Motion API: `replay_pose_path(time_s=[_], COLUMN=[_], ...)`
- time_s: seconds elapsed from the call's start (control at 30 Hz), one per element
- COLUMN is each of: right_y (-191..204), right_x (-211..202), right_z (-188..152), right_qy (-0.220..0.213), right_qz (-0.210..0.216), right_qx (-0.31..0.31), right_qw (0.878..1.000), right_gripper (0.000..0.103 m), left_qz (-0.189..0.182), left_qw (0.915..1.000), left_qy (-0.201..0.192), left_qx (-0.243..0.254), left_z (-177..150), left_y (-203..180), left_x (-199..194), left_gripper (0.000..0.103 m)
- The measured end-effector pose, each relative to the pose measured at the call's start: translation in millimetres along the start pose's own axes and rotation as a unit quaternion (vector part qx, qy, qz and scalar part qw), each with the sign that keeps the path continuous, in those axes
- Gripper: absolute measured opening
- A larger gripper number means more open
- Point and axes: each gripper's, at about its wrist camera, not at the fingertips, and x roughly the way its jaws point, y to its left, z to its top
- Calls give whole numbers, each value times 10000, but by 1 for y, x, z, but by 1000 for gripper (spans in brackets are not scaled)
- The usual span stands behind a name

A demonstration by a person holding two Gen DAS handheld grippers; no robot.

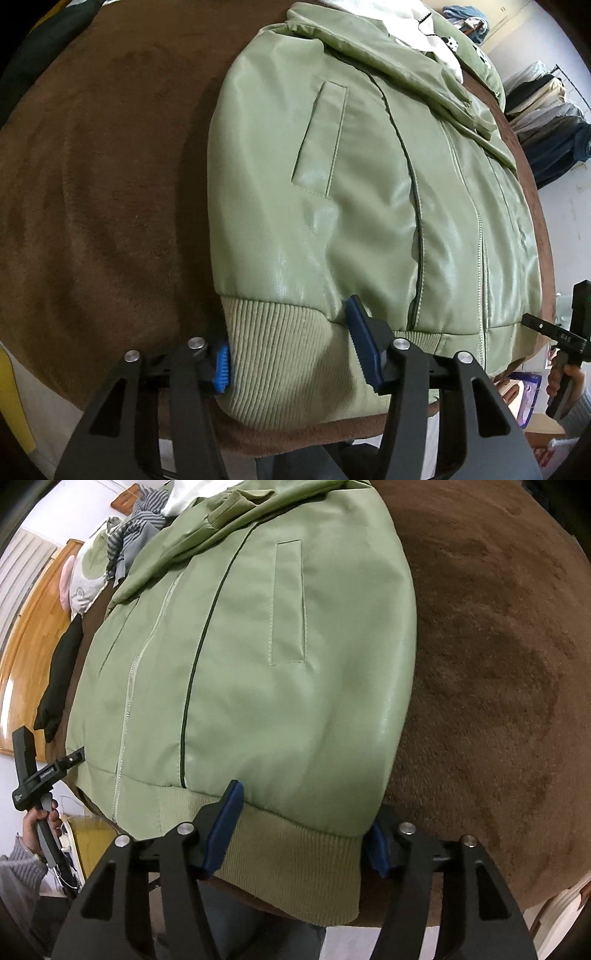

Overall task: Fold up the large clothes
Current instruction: 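Grasp the ribbed hem with the left gripper while the right gripper grasps it too, then lift the hem with both grippers and fold it over toward the collar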

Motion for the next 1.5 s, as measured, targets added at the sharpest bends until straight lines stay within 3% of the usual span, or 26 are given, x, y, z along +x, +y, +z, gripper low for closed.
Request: replay_pose_path(time_s=[0.03, 0.1, 0.2, 0.5, 0.97, 1.27, 1.5], right_y=[1, 2, 9, 7, 18, 37, 53], right_x=[-1, -5, -11, -5, -6, -32, -68], right_z=[0, -1, 0, 3, 10, 25, 47], right_qy=[-20, -73, -171, -109, 44, 43, -248], right_qz=[-51, -105, -349, -385, -587, -651, -614], right_qx=[3, 2, -178, -107, -178, -400, -340], right_qw=[10000, 9999, 9991, 9991, 9981, 9971, 9972], right_gripper=[44, 37, 15, 13, 12, 11, 11], left_qz=[-40, -97, -34, 30, 125, 153, -20], left_qw=[10000, 9998, 9994, 9995, 9996, 9995, 9999], left_qy=[-3, 2, 15, 226, 251, 248, 94], left_qx=[52, 166, 333, 218, 77, 74, 89], left_z=[0, 0, 4, 6, 8, 20, 38], left_y=[-2, -9, -21, -18, -23, -29, -40], left_x=[-1, -4, -8, -1, -4, -28, -62], left_gripper=[38, 28, 23, 17, 16, 16, 16])
